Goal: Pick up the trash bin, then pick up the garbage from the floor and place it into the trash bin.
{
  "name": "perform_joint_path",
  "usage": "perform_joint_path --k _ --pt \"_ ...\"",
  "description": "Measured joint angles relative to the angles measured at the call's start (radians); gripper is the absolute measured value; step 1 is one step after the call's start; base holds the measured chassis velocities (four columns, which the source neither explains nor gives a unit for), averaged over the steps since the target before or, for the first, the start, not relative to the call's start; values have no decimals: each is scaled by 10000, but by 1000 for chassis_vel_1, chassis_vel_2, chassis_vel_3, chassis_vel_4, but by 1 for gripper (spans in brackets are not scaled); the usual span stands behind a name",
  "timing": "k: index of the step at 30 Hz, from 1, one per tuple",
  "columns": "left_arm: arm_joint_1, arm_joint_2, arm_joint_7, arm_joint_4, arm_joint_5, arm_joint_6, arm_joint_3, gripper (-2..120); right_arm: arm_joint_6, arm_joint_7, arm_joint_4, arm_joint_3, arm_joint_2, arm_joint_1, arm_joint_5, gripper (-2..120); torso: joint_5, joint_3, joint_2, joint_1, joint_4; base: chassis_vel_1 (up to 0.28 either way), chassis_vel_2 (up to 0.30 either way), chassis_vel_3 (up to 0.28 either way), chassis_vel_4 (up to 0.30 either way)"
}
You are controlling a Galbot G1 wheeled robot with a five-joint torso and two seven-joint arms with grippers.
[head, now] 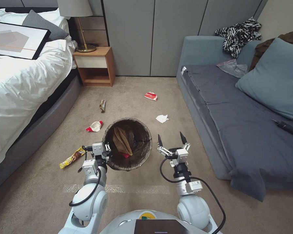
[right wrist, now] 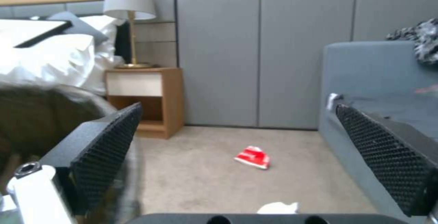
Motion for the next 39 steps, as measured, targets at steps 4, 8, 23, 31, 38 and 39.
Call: perform_joint_path --k 4,8,23,31,38,39 --pt "40 8 -10 -40 -17 -3 -30 2 197 -75 -180 444 -23 -39 -26 100 0 1 0 0 1 0 0 0 0" --pt "46 2 -13 -50 -20 -16 -29 2 361 -39 -469 822 105 29 -99 100 0 1 0 0 0 0 0 0 0" --pt "13 -12 -7 -12 -23 -55 -46 2 571 -120 -906 1004 246 187 11 100 0 1 0 0 0 0 0 0 0" --pt "31 -17 5 20 16 -102 -43 2 551 -163 -952 944 261 273 67 100 -1 1 0 0 0 0 0 0 0" --pt "31 -18 5 26 21 -109 -39 2 513 -185 -952 919 266 277 77 100 -1 0 0 0 -1 -38 48 47 -40" --pt "33 -17 4 26 21 -110 -40 2 507 -192 -953 919 267 282 77 100 -1 0 0 0 0 -107 144 125 -96"
